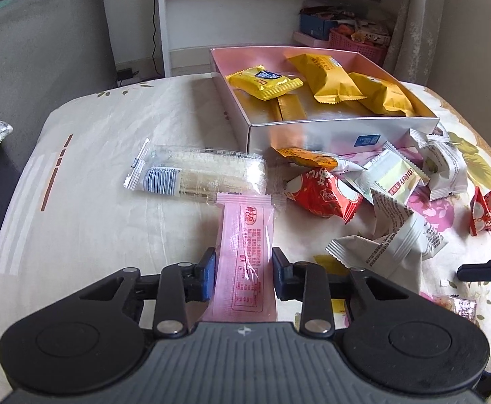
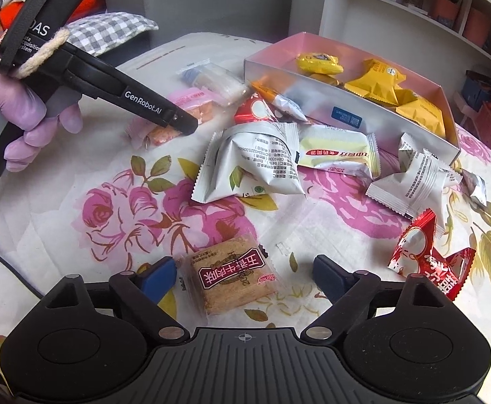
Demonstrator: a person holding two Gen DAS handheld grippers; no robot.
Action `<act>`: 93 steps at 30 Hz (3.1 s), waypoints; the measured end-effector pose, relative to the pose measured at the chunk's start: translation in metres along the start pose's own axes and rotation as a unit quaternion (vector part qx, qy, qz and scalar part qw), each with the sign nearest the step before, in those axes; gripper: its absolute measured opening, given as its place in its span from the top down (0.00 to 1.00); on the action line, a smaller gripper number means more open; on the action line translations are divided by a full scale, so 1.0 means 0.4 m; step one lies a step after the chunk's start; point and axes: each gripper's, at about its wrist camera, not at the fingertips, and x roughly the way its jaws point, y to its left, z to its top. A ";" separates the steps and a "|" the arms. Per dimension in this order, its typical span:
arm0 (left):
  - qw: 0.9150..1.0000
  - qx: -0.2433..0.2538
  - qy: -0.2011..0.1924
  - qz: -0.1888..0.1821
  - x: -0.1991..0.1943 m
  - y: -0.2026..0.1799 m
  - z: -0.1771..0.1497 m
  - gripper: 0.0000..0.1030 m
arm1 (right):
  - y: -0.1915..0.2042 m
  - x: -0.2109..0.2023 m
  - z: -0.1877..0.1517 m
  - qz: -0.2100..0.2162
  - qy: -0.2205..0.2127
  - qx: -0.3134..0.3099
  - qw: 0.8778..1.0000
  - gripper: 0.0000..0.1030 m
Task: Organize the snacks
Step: 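Grasp the pink wrapped bar with left gripper while right gripper grasps the brown pastry pack, then carry the pink bar and pastry pack into the box and open both grippers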
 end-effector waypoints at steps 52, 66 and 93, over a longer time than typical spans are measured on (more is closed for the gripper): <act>0.993 -0.108 -0.041 -0.028 -0.026 -0.053 0.231 0.71 | -0.346 -0.035 0.274 0.023 -0.127 0.267 0.955 0.60; 0.993 -0.096 -0.019 -0.067 0.122 -0.124 0.316 0.71 | -0.452 0.079 0.260 0.053 -0.131 0.356 0.924 0.60; 0.990 -0.108 -0.050 -0.075 0.123 -0.108 0.293 0.36 | -0.478 0.085 0.265 0.025 -0.138 0.366 0.920 0.34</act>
